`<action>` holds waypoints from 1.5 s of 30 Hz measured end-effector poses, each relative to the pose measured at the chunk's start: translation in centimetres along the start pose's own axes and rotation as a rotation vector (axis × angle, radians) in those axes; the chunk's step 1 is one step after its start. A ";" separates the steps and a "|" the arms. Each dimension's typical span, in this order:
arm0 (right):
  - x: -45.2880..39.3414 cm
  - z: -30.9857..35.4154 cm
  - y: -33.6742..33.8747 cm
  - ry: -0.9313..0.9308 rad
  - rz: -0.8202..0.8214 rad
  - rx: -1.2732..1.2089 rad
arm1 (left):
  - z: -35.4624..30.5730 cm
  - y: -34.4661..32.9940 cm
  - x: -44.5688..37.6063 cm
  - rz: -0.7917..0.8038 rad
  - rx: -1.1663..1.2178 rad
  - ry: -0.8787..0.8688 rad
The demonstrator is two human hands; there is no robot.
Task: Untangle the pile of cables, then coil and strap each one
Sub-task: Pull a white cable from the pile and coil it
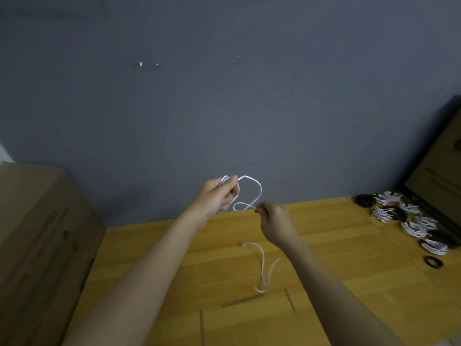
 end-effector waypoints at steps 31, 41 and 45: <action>-0.1 -4.1 3.7 -0.312 -0.228 -0.421 | 3.4 -0.9 0.4 0.236 -0.766 -0.430; 0.8 1.9 -0.7 -0.185 0.234 -0.505 | -2.6 1.7 -1.5 -0.193 -0.412 -0.380; 2.3 4.2 0.1 -0.122 0.286 -0.626 | -2.6 3.5 -2.2 -0.381 -0.573 -0.432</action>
Point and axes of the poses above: each hand's wrist, its own x-axis away from the middle knuckle, its own y-axis out of the back of the hand, z = x × y, the point moved 9 cm from there along -x, towards the middle knuckle, and after that the axes turned 15 degrees about -z, right-handed, at the moved point
